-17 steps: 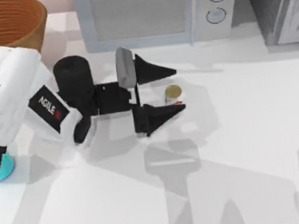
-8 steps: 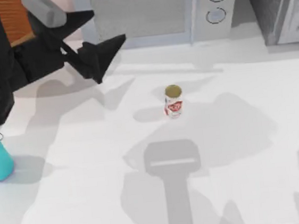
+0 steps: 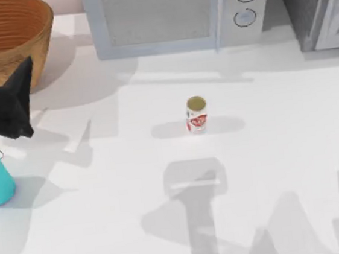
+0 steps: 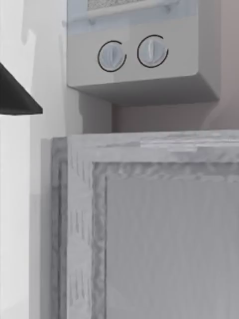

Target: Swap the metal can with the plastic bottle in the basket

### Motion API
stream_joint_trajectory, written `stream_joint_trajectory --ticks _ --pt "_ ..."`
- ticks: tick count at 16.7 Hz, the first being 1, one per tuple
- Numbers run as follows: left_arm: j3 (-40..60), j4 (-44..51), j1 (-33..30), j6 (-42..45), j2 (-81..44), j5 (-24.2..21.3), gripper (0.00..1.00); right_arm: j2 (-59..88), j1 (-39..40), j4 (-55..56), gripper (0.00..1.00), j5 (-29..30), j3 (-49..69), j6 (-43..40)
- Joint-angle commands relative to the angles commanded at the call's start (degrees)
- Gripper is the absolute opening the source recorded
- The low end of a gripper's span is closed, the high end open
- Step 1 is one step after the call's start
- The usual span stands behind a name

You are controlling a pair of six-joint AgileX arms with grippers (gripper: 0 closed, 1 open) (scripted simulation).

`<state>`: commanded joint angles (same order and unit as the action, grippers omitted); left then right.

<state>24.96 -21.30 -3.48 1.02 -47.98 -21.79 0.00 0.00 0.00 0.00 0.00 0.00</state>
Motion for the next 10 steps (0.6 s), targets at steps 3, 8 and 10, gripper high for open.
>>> stream_joint_trajectory --ticks 3,8,10 --pt "-8.9 7.9 1.7 -0.1 18.7 8.1 1.0 0.0 0.0 0.0 1.0 0.0 0.0 0.0" --pt "-20.5 17.7 3.1 -0.7 40.8 18.1 1.0 0.0 0.0 0.0 1.0 0.0 0.0 0.0" --pt "-23.4 20.0 3.4 -0.9 45.5 20.5 1.0 0.0 0.0 0.0 1.0 0.0 0.0 0.0"
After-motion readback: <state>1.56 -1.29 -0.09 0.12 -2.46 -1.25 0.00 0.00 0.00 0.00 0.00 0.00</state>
